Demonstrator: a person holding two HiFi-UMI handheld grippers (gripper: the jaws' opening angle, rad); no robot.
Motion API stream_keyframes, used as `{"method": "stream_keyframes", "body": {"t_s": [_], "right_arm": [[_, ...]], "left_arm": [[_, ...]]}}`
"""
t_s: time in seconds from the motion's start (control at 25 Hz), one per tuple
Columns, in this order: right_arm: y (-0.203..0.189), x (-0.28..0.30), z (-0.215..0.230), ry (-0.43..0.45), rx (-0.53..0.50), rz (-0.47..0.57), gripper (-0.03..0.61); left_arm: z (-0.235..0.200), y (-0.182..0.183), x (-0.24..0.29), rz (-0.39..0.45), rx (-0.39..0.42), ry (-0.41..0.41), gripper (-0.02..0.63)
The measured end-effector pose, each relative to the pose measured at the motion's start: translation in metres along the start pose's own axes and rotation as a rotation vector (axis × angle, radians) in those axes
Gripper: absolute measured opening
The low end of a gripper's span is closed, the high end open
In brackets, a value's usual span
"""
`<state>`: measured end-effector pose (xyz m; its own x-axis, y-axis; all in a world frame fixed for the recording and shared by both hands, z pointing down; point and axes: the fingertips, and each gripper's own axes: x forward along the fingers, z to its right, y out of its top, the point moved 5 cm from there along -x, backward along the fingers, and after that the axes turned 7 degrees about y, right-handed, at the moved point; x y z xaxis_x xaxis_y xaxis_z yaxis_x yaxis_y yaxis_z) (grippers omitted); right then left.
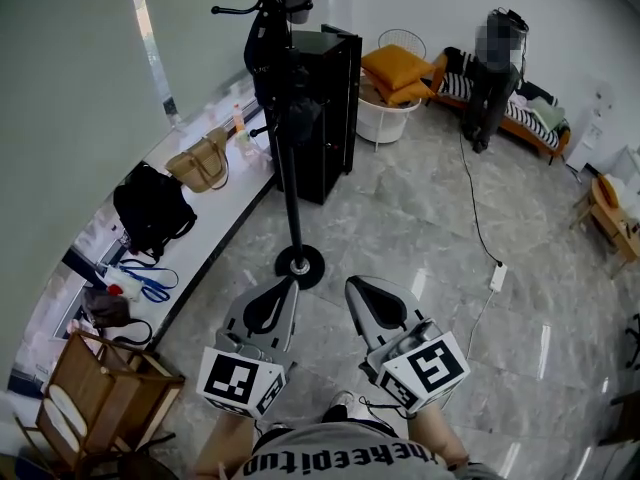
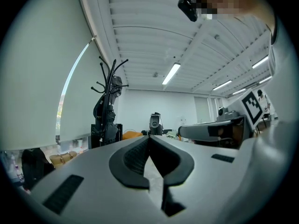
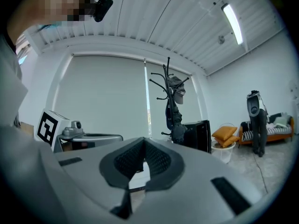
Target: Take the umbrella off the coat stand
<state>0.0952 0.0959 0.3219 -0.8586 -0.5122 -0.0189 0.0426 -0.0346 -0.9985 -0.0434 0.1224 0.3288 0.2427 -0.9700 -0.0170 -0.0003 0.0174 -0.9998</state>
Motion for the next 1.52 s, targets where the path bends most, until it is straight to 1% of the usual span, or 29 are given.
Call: {"method": "stream_keyframes", "body": {"t_s": [0.24,0.52,0.76,1.24,1.52], "right_arm": [[-0.001,-0.009,0.029,0.046,0.006,0.005,0.011],[-0.006,-0.009,0.045,0.092,0.031,0.006,0.011],[-0.011,-0.005,0.058,0.087,0.064,0.004,0.011],[-0.007,0.033,0.08,0.031,0.054,0.007,0.011],[-0.004,0.073,0.083,0.021,0.052,0.015,0.011]], "left_arm": [[0.019,0.001,0.02,0.008,0.004,0.04,0.015],[0.03,-0.002,0.03,-0.013,0.017,0.077,0.015],[0.027,-0.004,0.041,-0.022,0.012,0.083,0.015],[-0.008,-0.003,0.079,-0.017,-0.004,0.031,0.015],[-0.045,0.0,0.096,-0.017,0.004,0.011,0.015]]}}
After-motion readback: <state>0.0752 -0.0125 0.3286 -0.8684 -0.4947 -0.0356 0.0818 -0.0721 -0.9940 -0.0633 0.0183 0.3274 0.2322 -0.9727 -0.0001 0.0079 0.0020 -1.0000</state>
